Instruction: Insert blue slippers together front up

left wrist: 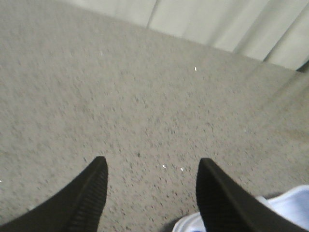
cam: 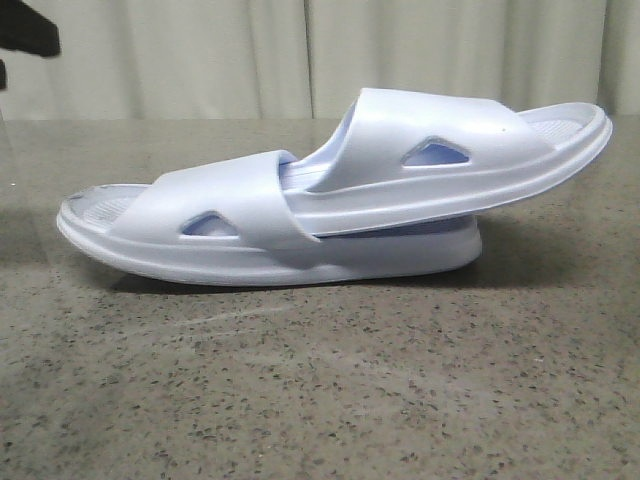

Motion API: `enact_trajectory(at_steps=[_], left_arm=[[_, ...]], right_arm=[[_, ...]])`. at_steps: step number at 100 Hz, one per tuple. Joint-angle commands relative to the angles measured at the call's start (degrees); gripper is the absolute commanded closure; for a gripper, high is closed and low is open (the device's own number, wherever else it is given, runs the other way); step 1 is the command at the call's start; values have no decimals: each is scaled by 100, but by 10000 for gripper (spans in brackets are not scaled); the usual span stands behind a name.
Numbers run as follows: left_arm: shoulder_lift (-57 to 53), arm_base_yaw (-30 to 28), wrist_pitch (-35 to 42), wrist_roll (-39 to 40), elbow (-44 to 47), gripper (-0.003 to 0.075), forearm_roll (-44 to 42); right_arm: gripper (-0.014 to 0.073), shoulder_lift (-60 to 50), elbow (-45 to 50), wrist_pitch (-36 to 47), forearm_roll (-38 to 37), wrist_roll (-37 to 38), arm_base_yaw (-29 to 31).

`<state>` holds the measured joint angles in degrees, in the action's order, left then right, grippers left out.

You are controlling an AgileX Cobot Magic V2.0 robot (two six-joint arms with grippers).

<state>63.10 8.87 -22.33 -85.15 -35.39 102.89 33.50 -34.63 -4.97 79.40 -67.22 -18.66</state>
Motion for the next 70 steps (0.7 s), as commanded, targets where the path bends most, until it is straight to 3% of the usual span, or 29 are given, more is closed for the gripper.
enact_trajectory(at_steps=[1, 20, 37, 70], left_arm=[[-505, 5, 321, -305, -204, 356, 261], [-1382, 5, 1327, -344, -181, 356, -348], [-2037, 16, 1317, -344, 47, 356, -397], [-3327, 16, 1317, -344, 1192, 358, -504]], right_arm=[[158, -4, -30, 497, -253, -113, -8], [158, -4, 257, 1385, -460, -680, -8], [158, -4, 418, 1355, -460, -1224, -8], [158, -171, 777, 933, -667, -1241, -8]])
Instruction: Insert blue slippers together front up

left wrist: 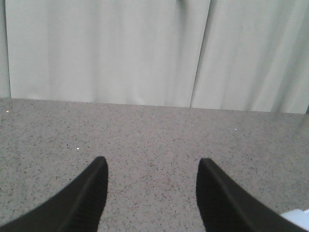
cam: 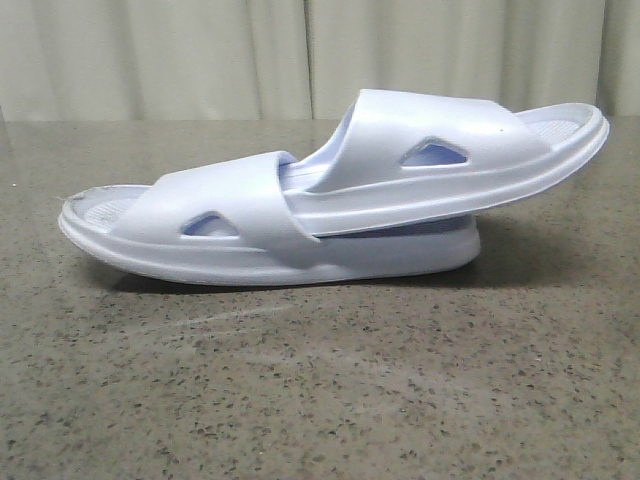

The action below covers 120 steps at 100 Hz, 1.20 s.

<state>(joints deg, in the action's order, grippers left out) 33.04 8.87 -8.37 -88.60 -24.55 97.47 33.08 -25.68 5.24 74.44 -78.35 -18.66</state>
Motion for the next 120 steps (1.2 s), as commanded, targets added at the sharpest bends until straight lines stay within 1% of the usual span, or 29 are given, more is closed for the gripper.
enact_trajectory(at_steps=[1, 16, 33, 61, 70, 82, 90, 95, 102, 120], left_arm=[[-355, 16, -78, 1, 156, 358, 37], [-1047, 16, -78, 1, 490, 358, 48], [-1491, 16, -66, 1, 646, 358, 48], [-1513, 16, -66, 1, 799, 358, 48], [-1513, 16, -66, 1, 799, 358, 48], [-1513, 16, -66, 1, 799, 362, 48], [-1513, 16, -66, 1, 799, 389, 48], [-1513, 16, -66, 1, 799, 418, 48], [-1513, 16, -66, 1, 799, 477, 48], [-1513, 16, -66, 1, 799, 670, 48]], right_arm=[[158, -144, -105, -99, -171, -128, -8], [158, -614, 83, -53, -171, -128, -8], [158, -1329, 443, -44, -124, -128, -8], [158, -2298, 959, 69, -109, -128, -8], [158, -2421, 1086, 275, -109, -128, -8], [160, -2425, 1153, 343, -85, -128, -8], [168, -2425, 1153, 343, -85, -128, -8], [195, -2425, 1153, 343, -85, -128, -8], [270, -2425, 1153, 343, -85, -128, -8], [553, -2425, 1153, 343, -85, -128, -8]])
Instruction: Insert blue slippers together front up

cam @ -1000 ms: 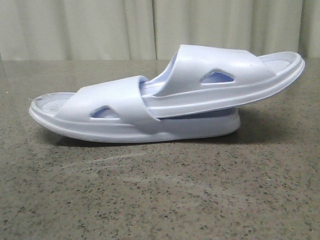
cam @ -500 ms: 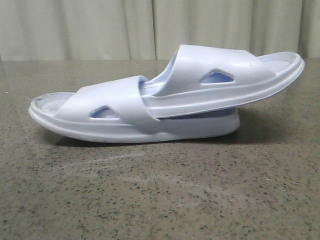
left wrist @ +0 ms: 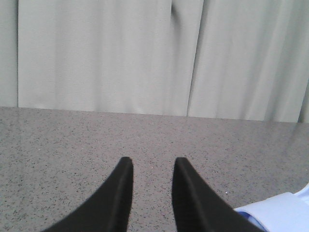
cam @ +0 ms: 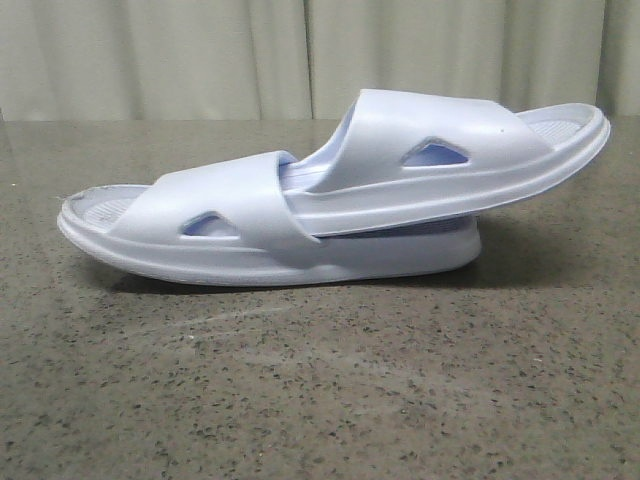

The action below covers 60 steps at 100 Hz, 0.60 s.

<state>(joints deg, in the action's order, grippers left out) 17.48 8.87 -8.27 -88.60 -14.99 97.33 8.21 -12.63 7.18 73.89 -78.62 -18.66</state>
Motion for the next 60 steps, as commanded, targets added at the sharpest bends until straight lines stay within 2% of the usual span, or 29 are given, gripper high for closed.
enact_trajectory(at_steps=[1, 4, 12, 60], left_arm=[[42, 16, -76, 1, -158, 678, 62], [42, 16, -76, 1, -158, 706, 62], [42, 16, -76, 1, -158, 704, 62], [42, 16, -90, 1, -158, 704, 62]], right_arm=[[574, 62, -152, 150, -30, -101, -8], [613, 62, -152, 150, -30, -101, -8], [702, 62, -152, 150, -21, -101, -8], [701, 62, -152, 123, -9, -101, -8]])
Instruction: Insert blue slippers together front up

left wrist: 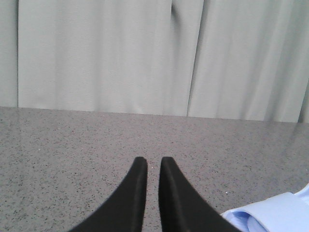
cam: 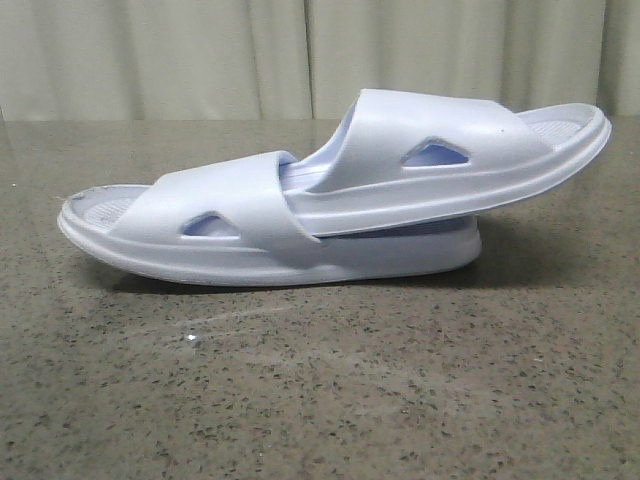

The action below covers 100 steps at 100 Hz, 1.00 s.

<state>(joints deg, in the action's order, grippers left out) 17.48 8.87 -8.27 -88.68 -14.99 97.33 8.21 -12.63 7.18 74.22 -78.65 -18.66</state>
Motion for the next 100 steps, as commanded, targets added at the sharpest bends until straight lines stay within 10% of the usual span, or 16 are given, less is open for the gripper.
enact_trajectory(at_steps=[1, 73, 86, 100], left_arm=[[42, 16, -90, 9, -158, 704, 62], [2, 16, 63, 9, -15, 704, -135], [-244, 16, 63, 279, -15, 704, -1050], [-683, 16, 56, 2453, -15, 704, -3577]], right_arm=[[701, 62, -152, 123, -42, -98, -8], [701, 62, -152, 132, -42, -98, -8], [701, 62, -152, 132, -42, -98, -8], [701, 62, -152, 132, -42, -98, -8]])
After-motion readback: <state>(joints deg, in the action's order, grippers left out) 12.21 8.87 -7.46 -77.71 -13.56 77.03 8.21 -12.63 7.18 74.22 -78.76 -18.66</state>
